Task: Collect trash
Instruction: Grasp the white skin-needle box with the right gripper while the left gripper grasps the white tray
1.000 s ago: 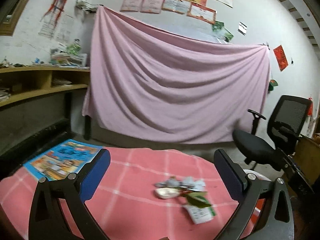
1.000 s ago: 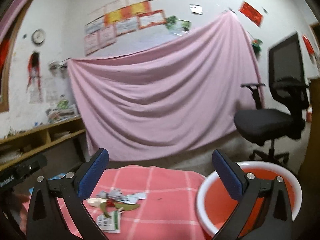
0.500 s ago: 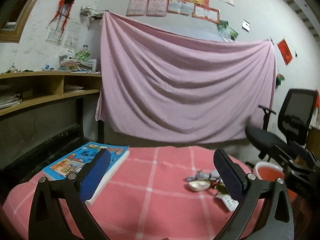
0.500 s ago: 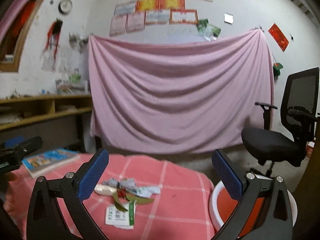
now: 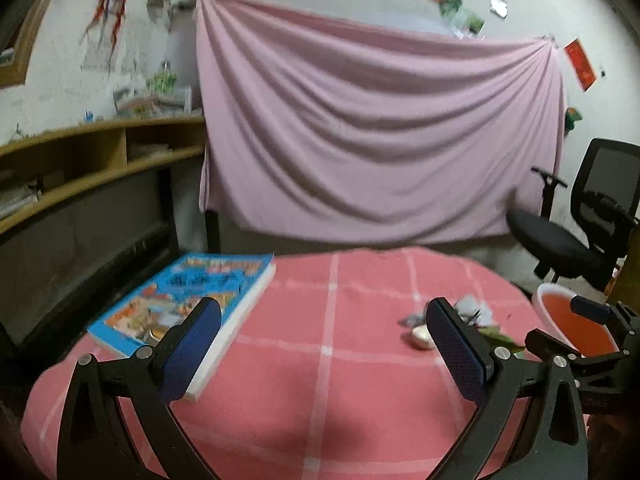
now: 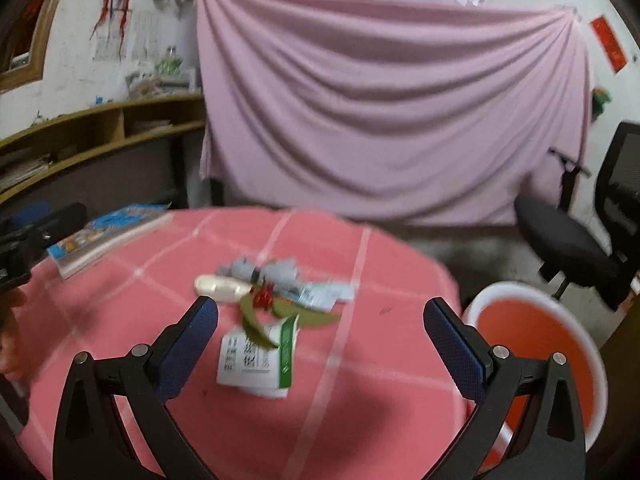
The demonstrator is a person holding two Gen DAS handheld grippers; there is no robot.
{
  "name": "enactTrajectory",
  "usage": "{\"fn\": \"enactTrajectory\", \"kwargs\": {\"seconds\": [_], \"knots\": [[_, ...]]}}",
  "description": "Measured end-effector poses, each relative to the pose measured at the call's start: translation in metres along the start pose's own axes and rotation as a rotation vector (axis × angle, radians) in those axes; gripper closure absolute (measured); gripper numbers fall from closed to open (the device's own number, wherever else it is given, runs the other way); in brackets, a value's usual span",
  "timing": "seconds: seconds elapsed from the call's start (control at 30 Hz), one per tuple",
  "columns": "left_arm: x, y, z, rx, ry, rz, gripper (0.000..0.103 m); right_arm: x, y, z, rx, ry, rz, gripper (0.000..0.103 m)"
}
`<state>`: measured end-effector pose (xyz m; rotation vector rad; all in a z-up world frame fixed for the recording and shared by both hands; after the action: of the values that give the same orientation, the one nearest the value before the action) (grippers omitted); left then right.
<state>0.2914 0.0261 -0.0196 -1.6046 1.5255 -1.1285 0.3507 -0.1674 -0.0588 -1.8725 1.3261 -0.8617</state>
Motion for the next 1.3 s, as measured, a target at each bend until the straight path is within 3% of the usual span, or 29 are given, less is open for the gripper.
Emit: {"fn": "enactTrajectory", "kwargs": {"seconds": [0.13,0.3,0.47,0.67,0.8,1.17,1.23,1.3], "knots": [[0.001,0.012,0.024,-0.116,0.025,-0.028,0.009,-0.004,0.017,0.015,-0.136,-0.107,0.072,0.007],[0.007,0.028,0.048,-0.238,0.071,-0.049,0.031,-0.019,0.022,0.016,-0.177,-0.125,0.014,0.017],[0.016,0.036,0.057,-0.298,0.12,-0.031,0.039,-0.034,0.03,0.026,-0.239,-0.145,-0.06,0.025],[0.02,0.048,0.076,-0.4,0.194,-0.068,0.039,-0.021,0.032,0.032,-0.263,-0.154,-0.029,0.056],[0.028,0.044,0.077,-0.397,0.249,-0.082,0.039,0.0,0.032,0.031,-0.257,-0.149,0.017,0.056],[0.076,0.042,0.107,-0.447,0.334,0.066,0.039,0.051,0.035,0.035,-0.257,-0.099,0.121,0.056],[0.082,0.042,0.113,-0.455,0.346,0.069,0.044,0.054,0.036,0.036,-0.258,-0.105,0.134,0.056],[0.085,0.044,0.12,-0.473,0.351,0.074,0.057,0.054,0.037,0.036,-0.259,-0.111,0.138,0.056]]}}
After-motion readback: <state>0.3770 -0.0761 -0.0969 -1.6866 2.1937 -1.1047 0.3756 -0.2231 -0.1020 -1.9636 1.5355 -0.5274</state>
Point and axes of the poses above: each gripper's, at about its wrist camera, not at the fingertips, and z roughly the way its jaws point, x to its right, y to its underside, the point moved 8 cm from there along z, roughly the way its jaws point, and after that the axes turned 7 degrees about y, right-handed, at the moved point
